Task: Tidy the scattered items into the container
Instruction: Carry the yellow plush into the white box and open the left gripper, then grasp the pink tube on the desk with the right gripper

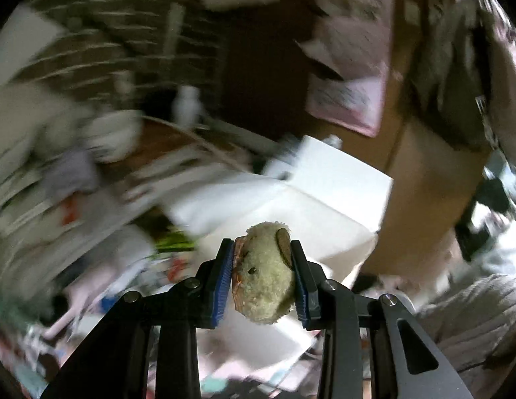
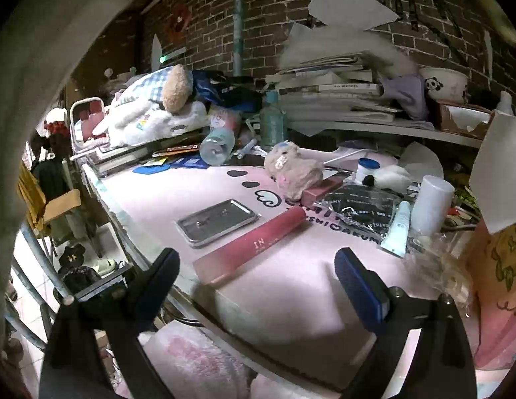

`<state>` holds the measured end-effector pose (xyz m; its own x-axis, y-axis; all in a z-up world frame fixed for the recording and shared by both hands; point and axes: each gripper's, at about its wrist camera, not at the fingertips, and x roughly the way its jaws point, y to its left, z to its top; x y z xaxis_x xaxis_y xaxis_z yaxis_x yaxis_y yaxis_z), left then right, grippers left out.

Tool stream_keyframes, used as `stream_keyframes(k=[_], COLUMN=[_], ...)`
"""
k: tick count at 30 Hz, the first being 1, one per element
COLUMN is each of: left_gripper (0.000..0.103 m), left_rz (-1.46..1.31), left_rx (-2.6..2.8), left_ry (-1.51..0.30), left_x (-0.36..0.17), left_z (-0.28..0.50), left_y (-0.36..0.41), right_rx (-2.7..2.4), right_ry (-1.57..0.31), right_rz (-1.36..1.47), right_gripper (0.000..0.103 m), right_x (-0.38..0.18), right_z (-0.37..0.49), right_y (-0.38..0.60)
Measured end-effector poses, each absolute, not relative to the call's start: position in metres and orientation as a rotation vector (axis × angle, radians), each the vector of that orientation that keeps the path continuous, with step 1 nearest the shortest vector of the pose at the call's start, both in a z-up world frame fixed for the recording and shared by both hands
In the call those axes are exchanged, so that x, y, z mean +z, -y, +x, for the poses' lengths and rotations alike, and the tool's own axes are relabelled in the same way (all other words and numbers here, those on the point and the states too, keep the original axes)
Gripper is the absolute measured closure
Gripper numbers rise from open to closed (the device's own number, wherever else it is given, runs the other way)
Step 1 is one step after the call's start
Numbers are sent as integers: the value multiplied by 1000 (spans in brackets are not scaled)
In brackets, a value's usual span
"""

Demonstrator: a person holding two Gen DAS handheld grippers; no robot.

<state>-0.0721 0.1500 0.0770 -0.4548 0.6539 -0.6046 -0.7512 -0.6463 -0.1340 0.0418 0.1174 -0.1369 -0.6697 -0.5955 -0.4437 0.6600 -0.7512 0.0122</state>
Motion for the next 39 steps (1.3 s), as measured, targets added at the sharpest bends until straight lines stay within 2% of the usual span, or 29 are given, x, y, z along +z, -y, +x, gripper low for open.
stream_keyframes(k=[6, 13, 15, 17, 21, 23, 26, 30, 35, 39], left_gripper=[76, 73, 64, 24, 16, 1, 0, 0, 0, 0], left_rz=[-964, -1066, -1064, -1045, -992, -955, -895, -902, -907, -923], left_rx=[1956, 1936, 1929, 1932, 1956, 2007, 2101, 2285, 2527, 2605], left_ry=[-346, -479, -501, -513, -521, -530, -532, -405, -318, -161], left_x=[59, 33, 31, 33, 44, 54, 67, 75, 62, 47], left_z=[-97, -115, -115, -111, -105, -99, -87, -78, -60, -38], left_y=[-236, -276, -279, -280, -274, -264, -239, -179, -109, -57], right_rx=[-2358, -2359, -2365, -2370, -2380, -2388, -2400, -2405, -2388, -2381], right_ry=[-117, -30, -19, -17, -16, -33, -50, -68, -104, -141], right_rz=[583, 595, 598, 598, 601, 595, 583, 563, 539, 527], right_gripper=[9, 9, 9, 9, 9, 9, 9, 9, 9, 9], right_x=[-135, -134, -134, -135, -136, -136, -135, -132, -128, -128], right_z=[38, 29, 27, 26, 25, 26, 28, 33, 43, 50], right_y=[-140, -163, -167, -169, -171, -169, -167, -162, -146, -130])
